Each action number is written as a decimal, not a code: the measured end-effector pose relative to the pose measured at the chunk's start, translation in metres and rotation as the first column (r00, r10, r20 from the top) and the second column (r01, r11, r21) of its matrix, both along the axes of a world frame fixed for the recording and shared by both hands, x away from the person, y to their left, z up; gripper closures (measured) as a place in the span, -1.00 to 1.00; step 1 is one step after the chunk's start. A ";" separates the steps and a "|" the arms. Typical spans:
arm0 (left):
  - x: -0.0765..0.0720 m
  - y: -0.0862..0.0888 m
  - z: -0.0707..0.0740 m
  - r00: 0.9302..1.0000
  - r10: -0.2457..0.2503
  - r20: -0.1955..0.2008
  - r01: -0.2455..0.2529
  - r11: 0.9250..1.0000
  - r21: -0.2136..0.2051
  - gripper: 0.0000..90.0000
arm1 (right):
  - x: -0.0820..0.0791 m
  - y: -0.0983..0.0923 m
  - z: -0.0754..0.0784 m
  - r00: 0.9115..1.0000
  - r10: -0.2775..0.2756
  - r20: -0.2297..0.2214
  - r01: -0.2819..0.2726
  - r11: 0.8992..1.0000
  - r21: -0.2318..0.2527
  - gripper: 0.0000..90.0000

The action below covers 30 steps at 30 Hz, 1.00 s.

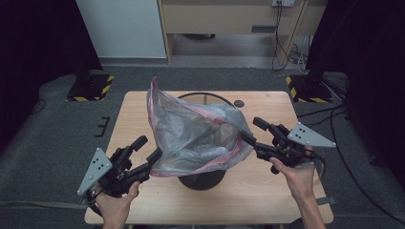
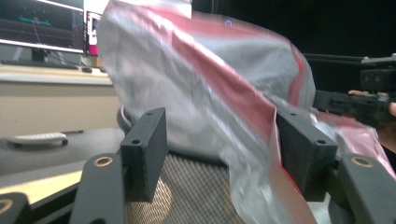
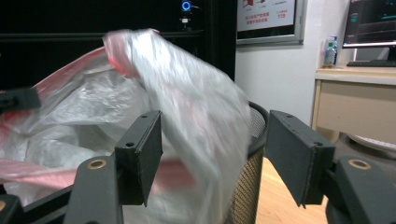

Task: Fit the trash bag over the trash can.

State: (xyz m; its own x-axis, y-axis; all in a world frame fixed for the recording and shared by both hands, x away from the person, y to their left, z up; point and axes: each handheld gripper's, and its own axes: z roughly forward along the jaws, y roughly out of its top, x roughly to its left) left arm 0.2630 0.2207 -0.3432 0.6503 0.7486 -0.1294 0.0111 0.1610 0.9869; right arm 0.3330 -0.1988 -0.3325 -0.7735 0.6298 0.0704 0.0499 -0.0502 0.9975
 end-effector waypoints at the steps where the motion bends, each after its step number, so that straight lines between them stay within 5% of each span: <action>1: 0.002 0.000 0.004 1.000 0.007 0.001 -0.007 1.000 0.000 -0.21 | 0.000 0.002 0.002 1.000 0.000 0.009 0.000 1.000 -0.005 -0.19; 8: 0.021 -0.004 0.019 0.999 0.010 -0.051 -0.010 1.000 0.000 -0.23 | 0.007 0.021 0.013 0.999 0.026 0.034 -0.024 0.998 -0.061 -0.16; 9: 0.026 -0.006 0.019 0.997 0.005 -0.081 -0.004 1.000 0.017 -0.17 | 0.008 0.024 0.014 0.999 0.028 0.039 -0.025 0.996 -0.080 -0.09; 12: 0.033 -0.009 0.014 0.990 -0.017 -0.139 0.022 0.999 0.031 0.13 | 0.012 0.030 0.013 0.999 0.012 0.049 -0.007 0.994 -0.110 0.36; 17: 0.035 -0.005 0.005 0.986 -0.018 -0.168 0.027 0.998 0.055 0.82 | 0.011 0.026 0.011 0.999 -0.027 0.036 0.029 0.998 -0.058 0.93; 23: 0.030 0.009 -0.007 0.978 0.059 -0.199 -0.044 0.996 0.079 0.99 | 0.012 0.010 0.001 0.997 -0.072 -0.027 0.071 0.997 -0.032 0.99; 30: 0.038 0.009 -0.024 0.970 0.087 -0.228 -0.059 0.990 0.125 1.00 | 0.022 0.001 -0.019 0.985 -0.145 -0.094 0.139 0.988 -0.063 0.99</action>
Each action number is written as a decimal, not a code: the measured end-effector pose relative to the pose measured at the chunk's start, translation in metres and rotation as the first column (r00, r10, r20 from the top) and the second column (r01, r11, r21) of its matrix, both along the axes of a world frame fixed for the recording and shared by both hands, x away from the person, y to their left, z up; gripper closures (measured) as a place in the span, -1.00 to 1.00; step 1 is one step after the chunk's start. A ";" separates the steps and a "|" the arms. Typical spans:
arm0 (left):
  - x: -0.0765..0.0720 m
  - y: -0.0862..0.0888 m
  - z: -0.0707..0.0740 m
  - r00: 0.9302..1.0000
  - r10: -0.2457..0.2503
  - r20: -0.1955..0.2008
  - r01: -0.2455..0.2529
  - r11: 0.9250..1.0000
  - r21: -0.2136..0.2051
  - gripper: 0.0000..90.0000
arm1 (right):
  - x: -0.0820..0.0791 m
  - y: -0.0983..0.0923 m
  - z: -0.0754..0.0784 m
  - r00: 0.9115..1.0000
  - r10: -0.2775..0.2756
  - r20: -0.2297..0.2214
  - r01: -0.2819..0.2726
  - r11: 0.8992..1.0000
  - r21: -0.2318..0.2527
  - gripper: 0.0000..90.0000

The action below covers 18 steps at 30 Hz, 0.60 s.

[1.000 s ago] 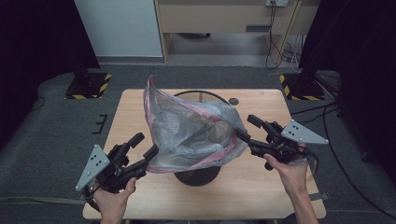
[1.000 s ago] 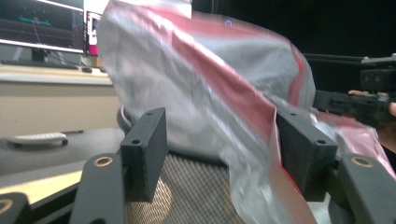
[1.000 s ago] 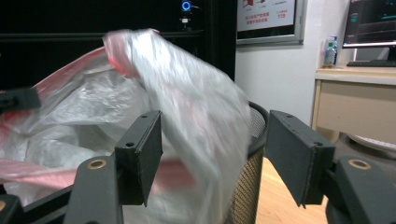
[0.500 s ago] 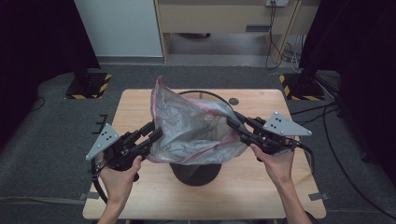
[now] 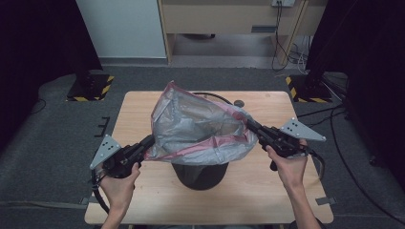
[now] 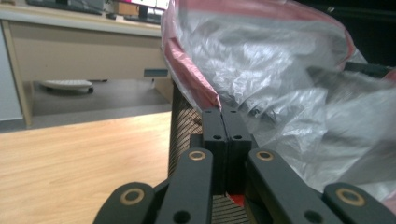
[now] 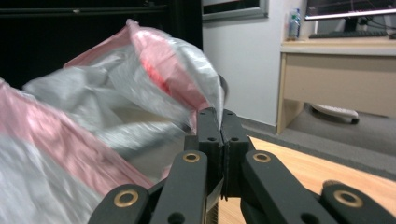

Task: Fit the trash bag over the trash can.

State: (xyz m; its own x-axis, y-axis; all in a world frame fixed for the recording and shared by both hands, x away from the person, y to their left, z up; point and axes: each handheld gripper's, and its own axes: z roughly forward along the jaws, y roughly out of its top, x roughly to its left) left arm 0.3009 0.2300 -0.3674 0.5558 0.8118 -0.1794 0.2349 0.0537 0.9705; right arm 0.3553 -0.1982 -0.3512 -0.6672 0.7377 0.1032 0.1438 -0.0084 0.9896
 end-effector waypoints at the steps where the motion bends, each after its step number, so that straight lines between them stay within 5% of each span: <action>1: 0.003 -0.001 -0.002 1.000 -0.002 -0.004 0.002 1.000 0.001 1.00 | 0.003 0.000 -0.003 1.000 -0.008 -0.007 0.008 1.000 0.002 0.98; 6: 0.013 -0.001 -0.009 0.999 -0.049 0.016 0.049 0.998 -0.048 0.97 | 0.015 0.005 -0.019 0.999 -0.009 -0.031 0.009 1.000 0.003 0.85; 11: 0.014 0.010 -0.008 0.998 -0.015 0.057 0.020 0.996 -0.091 0.57 | 0.015 0.002 -0.012 1.000 -0.004 0.002 0.004 1.000 0.014 0.60; 13: 0.015 0.017 -0.003 0.996 0.008 0.092 0.003 0.993 -0.120 0.27 | 0.015 -0.005 -0.002 0.999 -0.008 0.031 0.006 0.998 0.055 0.29; 18: 0.020 0.027 0.010 0.989 0.043 0.143 -0.025 0.992 -0.125 0.00 | 0.020 -0.007 0.011 0.998 0.008 0.065 -0.012 0.997 0.072 0.00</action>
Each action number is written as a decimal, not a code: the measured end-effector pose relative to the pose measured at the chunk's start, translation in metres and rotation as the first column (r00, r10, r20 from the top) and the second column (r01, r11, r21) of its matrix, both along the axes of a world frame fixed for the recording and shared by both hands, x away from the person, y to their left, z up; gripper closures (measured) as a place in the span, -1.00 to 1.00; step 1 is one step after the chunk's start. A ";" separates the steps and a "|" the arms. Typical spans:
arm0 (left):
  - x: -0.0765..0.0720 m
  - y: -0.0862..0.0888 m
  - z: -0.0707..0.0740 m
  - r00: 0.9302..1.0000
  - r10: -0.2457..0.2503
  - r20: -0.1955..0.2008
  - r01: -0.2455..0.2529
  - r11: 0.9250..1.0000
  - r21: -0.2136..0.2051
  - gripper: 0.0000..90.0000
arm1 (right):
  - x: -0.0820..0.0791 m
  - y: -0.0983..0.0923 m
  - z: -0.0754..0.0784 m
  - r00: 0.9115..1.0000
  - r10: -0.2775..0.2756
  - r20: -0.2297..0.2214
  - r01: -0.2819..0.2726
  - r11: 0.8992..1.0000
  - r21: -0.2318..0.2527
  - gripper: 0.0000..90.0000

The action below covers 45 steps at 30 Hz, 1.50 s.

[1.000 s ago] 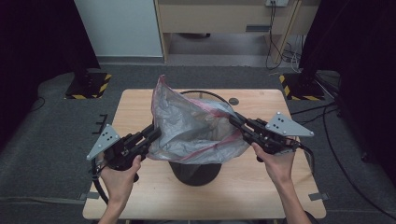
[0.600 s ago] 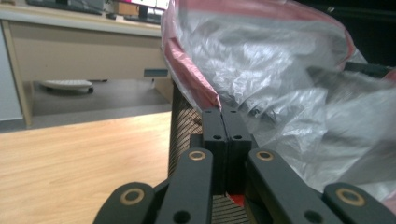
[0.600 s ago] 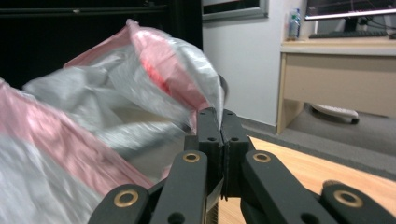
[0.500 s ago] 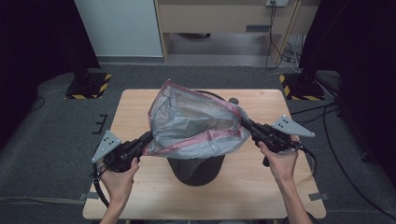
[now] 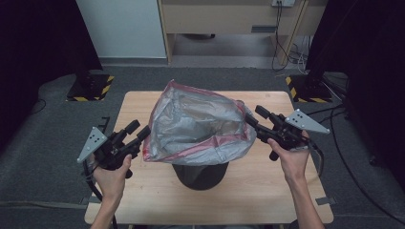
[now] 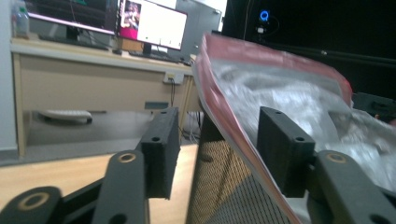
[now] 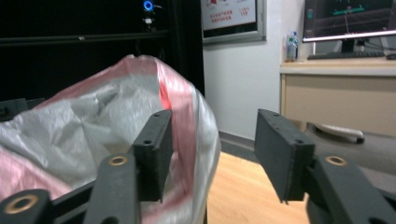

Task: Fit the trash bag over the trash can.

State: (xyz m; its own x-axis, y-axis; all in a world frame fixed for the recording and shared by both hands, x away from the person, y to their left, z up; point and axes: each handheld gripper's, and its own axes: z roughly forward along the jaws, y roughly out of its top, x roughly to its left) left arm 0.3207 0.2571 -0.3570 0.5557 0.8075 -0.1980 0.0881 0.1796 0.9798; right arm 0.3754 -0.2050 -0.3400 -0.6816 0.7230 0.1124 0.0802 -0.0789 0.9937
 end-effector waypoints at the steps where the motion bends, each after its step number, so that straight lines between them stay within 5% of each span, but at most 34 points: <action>1: 0.002 0.001 0.004 1.000 -0.002 0.007 0.002 1.000 -0.002 -0.02 | 0.002 0.001 0.003 1.000 0.002 0.005 -0.002 1.000 0.000 -0.05; 5: 0.011 0.001 0.015 1.000 -0.019 0.025 0.019 1.000 0.011 -0.09 | 0.009 0.006 0.012 1.000 0.020 0.021 -0.020 1.000 -0.010 -0.13; 12: 0.044 -0.012 0.023 0.996 -0.083 -0.017 0.083 0.996 0.012 -0.19 | 0.027 0.025 0.027 0.995 0.102 0.000 -0.102 0.992 -0.076 -0.19; 15: 0.054 -0.018 0.018 0.995 -0.090 -0.044 0.091 0.996 0.015 -0.12 | 0.035 0.031 0.026 0.993 0.120 0.002 -0.119 0.988 -0.100 0.13; 18: 0.058 -0.022 0.014 0.990 -0.129 -0.061 0.130 0.991 0.007 0.33 | 0.038 0.034 0.025 0.992 0.124 0.012 -0.122 0.987 -0.108 0.63; 20: 0.058 -0.024 0.014 0.990 -0.122 -0.073 0.124 0.992 0.031 0.64 | 0.039 0.034 0.025 0.994 0.106 0.013 -0.104 0.990 -0.099 0.86; 23: 0.061 -0.023 0.014 0.993 -0.081 -0.091 0.086 0.994 0.059 0.95 | 0.042 0.031 0.025 0.997 0.079 0.003 -0.079 0.994 -0.074 0.93; 28: 0.065 -0.025 0.008 0.993 -0.016 -0.114 0.031 0.991 0.133 0.98 | 0.050 0.030 0.013 0.999 0.031 -0.041 -0.036 0.991 -0.128 0.94; 32: 0.068 -0.029 0.001 0.991 0.018 -0.135 0.010 0.979 0.203 0.98 | 0.059 0.034 -0.001 0.998 0.005 -0.056 -0.014 0.987 -0.159 0.94; 39: 0.073 -0.035 -0.012 0.985 0.006 -0.172 0.034 0.973 0.228 0.97 | 0.069 0.044 -0.018 0.996 0.011 -0.084 -0.024 0.988 -0.155 0.94; 45: 0.073 -0.039 -0.016 0.974 0.015 -0.227 0.044 0.967 0.252 0.98 | 0.068 0.043 -0.028 0.995 0.023 -0.101 -0.038 0.988 -0.147 0.95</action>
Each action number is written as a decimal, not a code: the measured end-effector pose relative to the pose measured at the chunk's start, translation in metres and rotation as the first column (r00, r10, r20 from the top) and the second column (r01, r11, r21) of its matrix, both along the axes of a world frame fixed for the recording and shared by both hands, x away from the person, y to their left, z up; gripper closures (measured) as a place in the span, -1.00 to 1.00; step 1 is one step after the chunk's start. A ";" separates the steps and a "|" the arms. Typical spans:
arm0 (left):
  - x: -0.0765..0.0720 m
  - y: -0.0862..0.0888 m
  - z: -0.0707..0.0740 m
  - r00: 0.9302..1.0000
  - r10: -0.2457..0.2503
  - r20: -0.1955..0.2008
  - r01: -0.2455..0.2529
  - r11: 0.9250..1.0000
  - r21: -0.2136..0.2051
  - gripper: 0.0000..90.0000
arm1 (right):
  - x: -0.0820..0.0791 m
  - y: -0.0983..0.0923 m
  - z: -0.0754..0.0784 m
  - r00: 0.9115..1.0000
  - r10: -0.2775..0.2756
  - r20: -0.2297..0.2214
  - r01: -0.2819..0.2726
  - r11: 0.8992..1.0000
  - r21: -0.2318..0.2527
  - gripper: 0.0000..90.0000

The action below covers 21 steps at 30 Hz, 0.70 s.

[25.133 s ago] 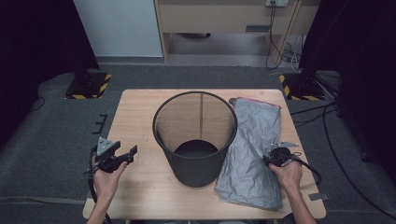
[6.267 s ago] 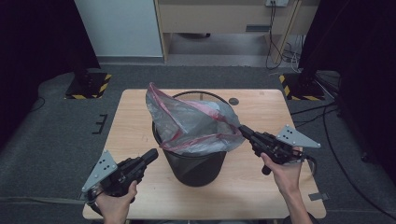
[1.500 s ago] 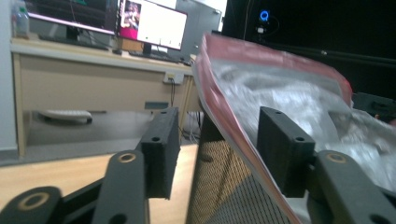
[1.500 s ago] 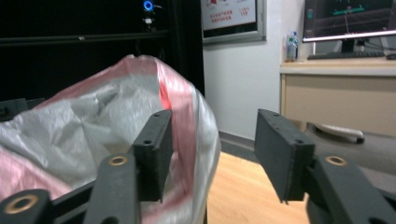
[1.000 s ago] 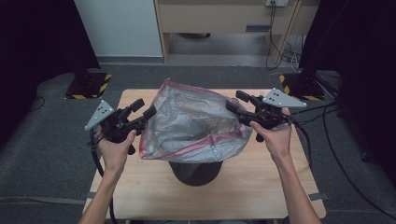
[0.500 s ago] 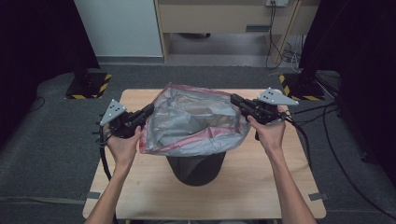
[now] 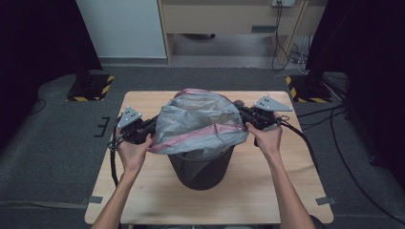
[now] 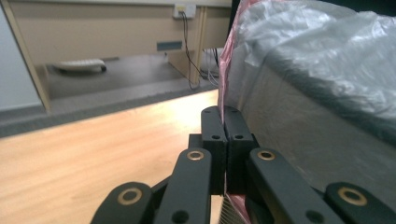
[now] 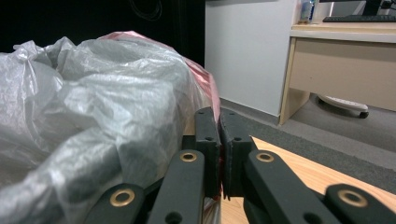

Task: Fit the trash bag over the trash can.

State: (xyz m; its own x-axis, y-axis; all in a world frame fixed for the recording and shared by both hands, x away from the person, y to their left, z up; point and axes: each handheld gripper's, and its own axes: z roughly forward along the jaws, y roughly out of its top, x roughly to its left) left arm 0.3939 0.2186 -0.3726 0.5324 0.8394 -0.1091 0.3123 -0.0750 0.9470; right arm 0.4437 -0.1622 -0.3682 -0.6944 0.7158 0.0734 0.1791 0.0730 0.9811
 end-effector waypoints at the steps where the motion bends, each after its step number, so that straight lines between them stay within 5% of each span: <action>1: 0.000 -0.001 0.001 1.000 -0.003 -0.022 0.003 1.000 0.003 0.98 | 0.000 0.000 0.000 1.000 0.000 -0.004 0.000 1.000 -0.002 0.95; 5: 0.003 -0.004 0.006 0.998 0.033 -0.049 -0.030 0.998 0.053 0.98 | 0.002 -0.003 0.002 0.999 -0.031 -0.009 0.030 0.997 -0.072 0.96; 9: 0.004 -0.006 0.006 0.997 0.032 -0.073 -0.029 0.998 0.047 0.99 | 0.003 -0.001 -0.002 0.999 -0.024 -0.026 0.022 0.996 -0.081 0.98; 12: 0.009 -0.005 0.004 0.989 0.010 -0.147 -0.008 1.000 0.009 0.99 | 0.003 0.000 -0.002 0.999 -0.019 -0.041 0.016 0.996 -0.085 1.00; 17: 0.013 -0.003 0.003 0.986 0.028 -0.161 -0.025 0.999 0.024 0.99 | 0.005 0.002 0.000 0.996 -0.030 -0.084 0.020 0.992 -0.121 1.00; 18: 0.014 -0.004 0.003 0.983 0.040 -0.181 -0.030 0.998 0.057 0.99 | 0.006 0.003 0.000 0.994 -0.034 -0.103 0.020 0.992 -0.128 1.00; 20: 0.017 -0.003 -0.001 0.976 0.049 -0.214 -0.028 0.995 0.100 0.99 | 0.008 0.002 -0.003 0.988 -0.069 -0.136 0.040 0.978 -0.206 1.00; 21: 0.016 -0.001 -0.003 0.975 0.037 -0.217 -0.022 0.997 0.076 0.99 | 0.009 0.001 -0.006 0.986 -0.072 -0.153 0.038 0.975 -0.219 1.00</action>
